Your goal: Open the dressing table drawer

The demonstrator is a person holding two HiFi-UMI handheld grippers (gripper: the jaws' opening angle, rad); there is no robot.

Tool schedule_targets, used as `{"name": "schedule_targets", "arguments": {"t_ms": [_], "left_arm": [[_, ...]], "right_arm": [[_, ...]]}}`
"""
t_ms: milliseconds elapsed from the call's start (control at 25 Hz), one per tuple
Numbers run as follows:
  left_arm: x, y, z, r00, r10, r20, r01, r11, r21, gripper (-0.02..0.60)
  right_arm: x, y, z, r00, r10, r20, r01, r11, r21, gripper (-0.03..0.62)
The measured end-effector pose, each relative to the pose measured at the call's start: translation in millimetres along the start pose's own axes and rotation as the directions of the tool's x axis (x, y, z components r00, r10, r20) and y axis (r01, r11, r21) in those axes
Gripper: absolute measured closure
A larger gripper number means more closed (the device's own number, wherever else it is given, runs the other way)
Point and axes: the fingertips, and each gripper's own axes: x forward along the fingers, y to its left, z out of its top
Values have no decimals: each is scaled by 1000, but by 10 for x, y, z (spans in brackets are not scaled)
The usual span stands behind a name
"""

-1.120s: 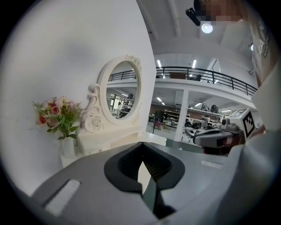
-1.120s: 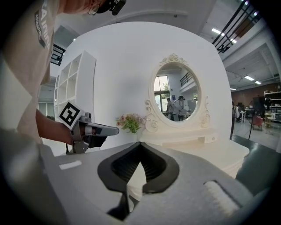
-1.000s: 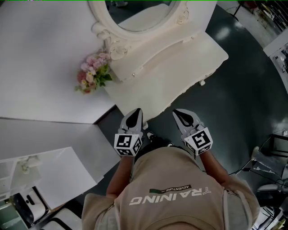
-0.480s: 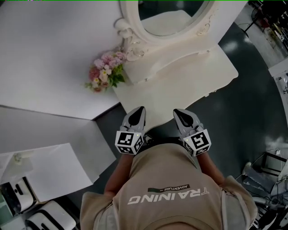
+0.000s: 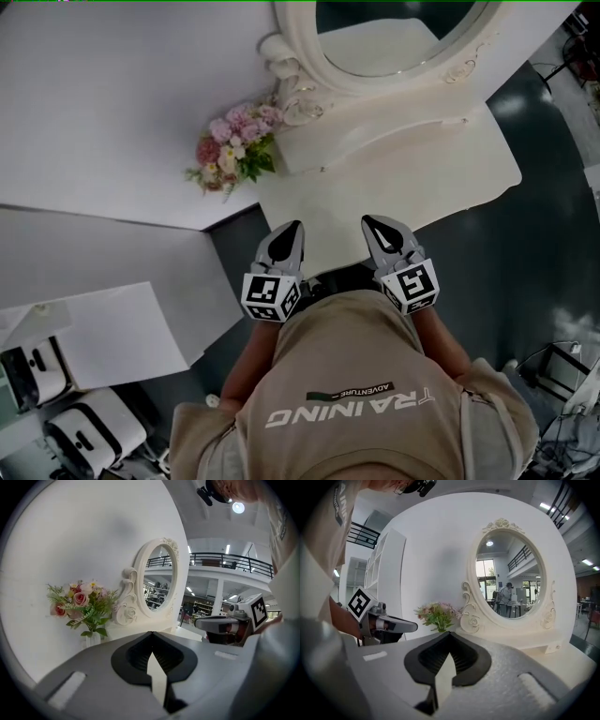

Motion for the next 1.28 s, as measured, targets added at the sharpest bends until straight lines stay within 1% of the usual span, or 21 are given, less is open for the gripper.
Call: {"name": "schedule_targets", "arguments": {"t_ms": [280,440,560,640,840,1000,1040,1160,1280], "left_arm": [[393,-8,307,997,62,36,-63,998,25,563],[566,7,314,994,102,42,-102,995,11,563],[671,30,263,992,123,35,-123,992,1,563],[683,46,205,990,140,20,-140,990,-4,563],[709,110,126,982,188,-5,-188,982,-19,563],[751,160,35,978,208,-34,-210,976,-51,563],[760,174,23,977,212,-40,-214,975,-56,563],[764,208,-1,973,226,-56,-229,971,-65,563],[754,229,-29,968,242,-70,-247,966,-80,563]], "right_arm": [[407,-416,-36,996,86,-24,-87,994,-62,592],[692,-546,-248,990,126,-60,-131,988,-85,592],[935,-624,-414,984,149,-92,-156,985,-76,592],[1067,-653,-516,982,152,-112,-159,986,-55,592],[1377,-761,-753,978,129,-166,-134,991,-17,591],[1600,-767,-1012,964,130,-230,-135,991,-6,589],[1658,-756,-1067,961,134,-244,-137,991,5,565],[1795,-725,-1233,948,139,-285,-133,990,42,546],[1877,-712,-1386,935,139,-326,-128,990,57,525]]}}
